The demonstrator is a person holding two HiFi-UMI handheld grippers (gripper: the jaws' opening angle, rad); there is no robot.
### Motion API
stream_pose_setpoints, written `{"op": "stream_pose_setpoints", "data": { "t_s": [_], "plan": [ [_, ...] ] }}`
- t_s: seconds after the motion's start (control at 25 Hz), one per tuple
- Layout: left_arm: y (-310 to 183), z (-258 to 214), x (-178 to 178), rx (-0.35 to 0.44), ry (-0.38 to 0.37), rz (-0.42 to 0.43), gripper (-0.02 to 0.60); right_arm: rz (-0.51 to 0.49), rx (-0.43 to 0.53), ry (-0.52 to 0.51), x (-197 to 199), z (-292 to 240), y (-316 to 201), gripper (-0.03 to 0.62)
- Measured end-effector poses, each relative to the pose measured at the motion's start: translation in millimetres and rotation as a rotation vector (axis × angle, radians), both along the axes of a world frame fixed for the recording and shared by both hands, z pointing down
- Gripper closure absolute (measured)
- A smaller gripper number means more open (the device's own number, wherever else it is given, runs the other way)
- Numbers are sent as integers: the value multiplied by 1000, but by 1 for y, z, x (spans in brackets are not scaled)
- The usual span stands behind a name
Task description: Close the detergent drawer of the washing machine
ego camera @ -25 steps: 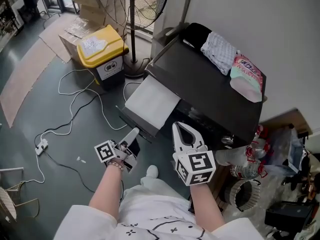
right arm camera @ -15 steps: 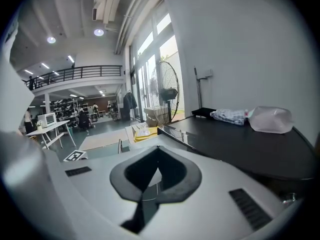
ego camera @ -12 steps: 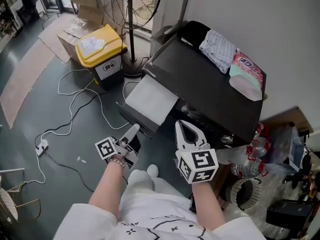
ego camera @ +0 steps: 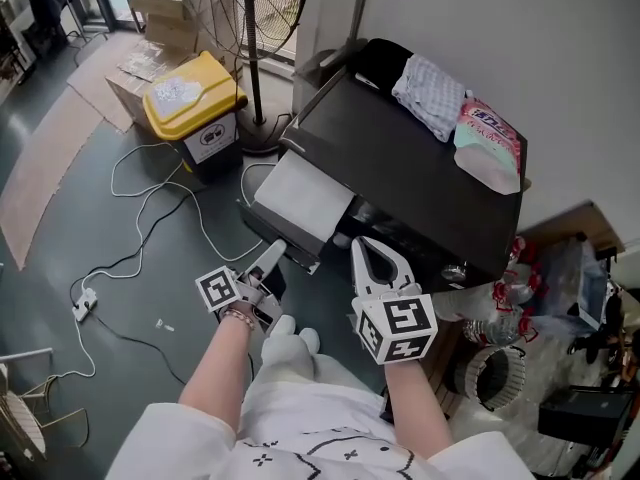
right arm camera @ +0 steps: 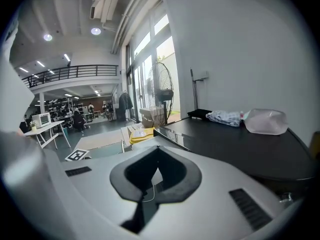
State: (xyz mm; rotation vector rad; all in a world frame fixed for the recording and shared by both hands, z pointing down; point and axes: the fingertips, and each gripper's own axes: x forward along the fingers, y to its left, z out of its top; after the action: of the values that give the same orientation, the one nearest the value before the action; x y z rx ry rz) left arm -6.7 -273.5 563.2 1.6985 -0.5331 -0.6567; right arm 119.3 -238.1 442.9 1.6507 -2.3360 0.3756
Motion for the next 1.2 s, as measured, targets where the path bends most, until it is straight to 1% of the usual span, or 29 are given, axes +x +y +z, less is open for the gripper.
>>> {"op": "stream_pose_setpoints", "data": {
  "t_s": [0.16, 0.64, 0.88, 1.2],
  "plan": [
    [-5, 1, 6, -22, 0, 24, 245, 19, -1, 4, 2, -3, -3, 602],
    [-49, -3, 35, -37, -7, 79, 245, 104, 1, -5, 24, -8, -26, 602],
    [-69, -3, 49, -44, -6, 102, 245, 131, -10, -6, 34, -7, -38, 602],
    [-83, -2, 58, -55, -7, 123, 245, 155, -22, -8, 41, -3, -49, 602]
  ]
}}
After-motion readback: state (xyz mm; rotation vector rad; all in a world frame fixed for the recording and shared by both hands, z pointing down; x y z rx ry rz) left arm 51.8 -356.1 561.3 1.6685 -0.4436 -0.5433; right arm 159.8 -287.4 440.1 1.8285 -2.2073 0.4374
